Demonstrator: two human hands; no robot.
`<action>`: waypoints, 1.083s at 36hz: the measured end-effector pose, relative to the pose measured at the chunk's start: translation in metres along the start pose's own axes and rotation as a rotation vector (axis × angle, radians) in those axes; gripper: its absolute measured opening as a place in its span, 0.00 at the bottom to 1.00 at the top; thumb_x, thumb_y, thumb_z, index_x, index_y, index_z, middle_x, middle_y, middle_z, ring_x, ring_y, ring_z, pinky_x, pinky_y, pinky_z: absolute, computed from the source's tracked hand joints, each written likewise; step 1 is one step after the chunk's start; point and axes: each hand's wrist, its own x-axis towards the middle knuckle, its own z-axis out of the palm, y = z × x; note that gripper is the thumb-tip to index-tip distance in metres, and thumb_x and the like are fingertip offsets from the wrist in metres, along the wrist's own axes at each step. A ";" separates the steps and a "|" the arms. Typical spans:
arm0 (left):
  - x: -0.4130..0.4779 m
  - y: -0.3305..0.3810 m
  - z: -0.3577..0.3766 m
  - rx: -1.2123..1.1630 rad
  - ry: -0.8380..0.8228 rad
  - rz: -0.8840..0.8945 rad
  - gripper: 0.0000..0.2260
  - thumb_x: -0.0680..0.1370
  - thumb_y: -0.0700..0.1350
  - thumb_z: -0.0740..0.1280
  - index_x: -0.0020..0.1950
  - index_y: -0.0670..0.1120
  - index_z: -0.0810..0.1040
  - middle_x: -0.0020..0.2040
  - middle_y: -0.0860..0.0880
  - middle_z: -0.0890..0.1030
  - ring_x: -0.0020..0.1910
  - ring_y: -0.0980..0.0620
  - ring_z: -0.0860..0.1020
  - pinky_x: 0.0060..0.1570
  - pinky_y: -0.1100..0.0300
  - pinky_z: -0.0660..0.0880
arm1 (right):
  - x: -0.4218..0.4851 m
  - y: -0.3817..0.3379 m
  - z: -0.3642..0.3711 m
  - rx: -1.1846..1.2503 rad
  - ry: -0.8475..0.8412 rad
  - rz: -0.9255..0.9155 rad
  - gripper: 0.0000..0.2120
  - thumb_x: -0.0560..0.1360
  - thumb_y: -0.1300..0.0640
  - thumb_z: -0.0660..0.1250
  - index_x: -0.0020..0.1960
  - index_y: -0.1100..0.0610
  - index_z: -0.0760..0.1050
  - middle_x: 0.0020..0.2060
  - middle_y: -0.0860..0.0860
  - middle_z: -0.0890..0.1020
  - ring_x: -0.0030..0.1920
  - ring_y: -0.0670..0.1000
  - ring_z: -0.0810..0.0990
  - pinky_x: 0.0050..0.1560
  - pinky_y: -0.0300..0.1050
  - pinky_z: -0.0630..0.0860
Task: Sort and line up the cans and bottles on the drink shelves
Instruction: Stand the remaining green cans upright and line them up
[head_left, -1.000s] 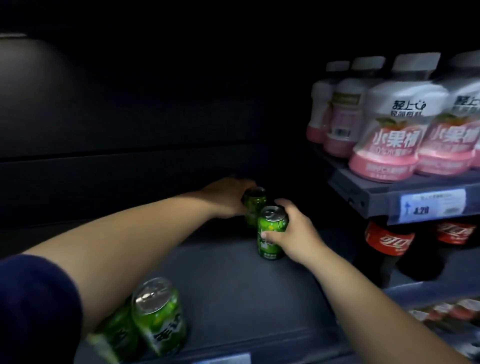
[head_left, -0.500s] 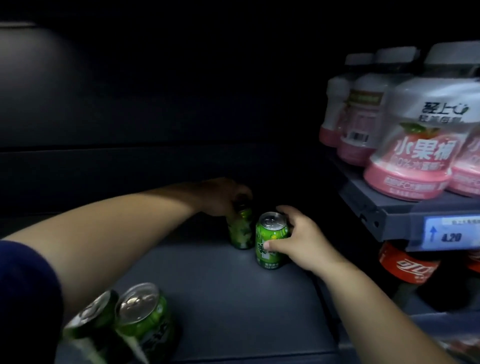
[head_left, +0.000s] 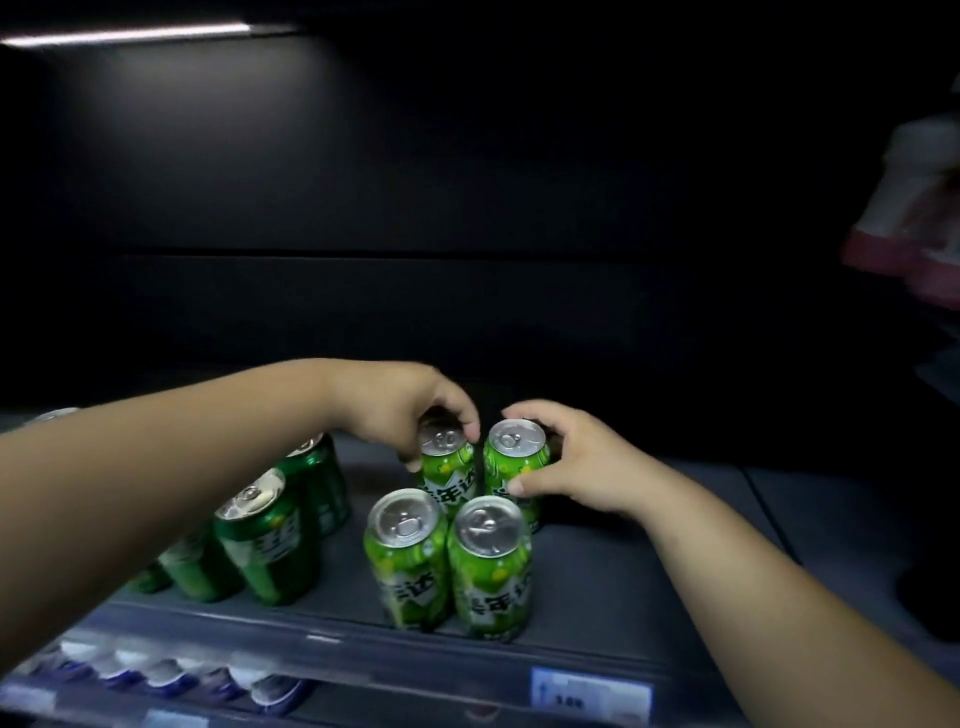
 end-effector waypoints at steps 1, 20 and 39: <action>-0.003 -0.005 0.001 -0.059 -0.006 0.013 0.28 0.67 0.38 0.79 0.62 0.59 0.78 0.53 0.62 0.81 0.51 0.63 0.79 0.53 0.65 0.75 | 0.001 -0.004 0.004 0.034 -0.003 0.010 0.32 0.60 0.48 0.82 0.61 0.41 0.77 0.57 0.44 0.83 0.58 0.44 0.82 0.60 0.43 0.78; 0.006 -0.024 0.023 -0.423 0.033 0.040 0.08 0.82 0.42 0.65 0.50 0.50 0.84 0.41 0.53 0.84 0.40 0.56 0.79 0.45 0.58 0.77 | -0.018 -0.039 0.031 0.193 0.058 0.247 0.07 0.80 0.59 0.67 0.56 0.53 0.80 0.44 0.49 0.84 0.39 0.45 0.82 0.34 0.42 0.77; -0.036 -0.016 0.036 -0.225 0.378 0.095 0.06 0.78 0.53 0.68 0.53 0.55 0.81 0.47 0.57 0.83 0.48 0.58 0.81 0.55 0.53 0.78 | -0.058 -0.067 0.056 -0.013 0.372 0.223 0.21 0.78 0.50 0.71 0.69 0.48 0.75 0.61 0.47 0.80 0.60 0.45 0.79 0.63 0.45 0.77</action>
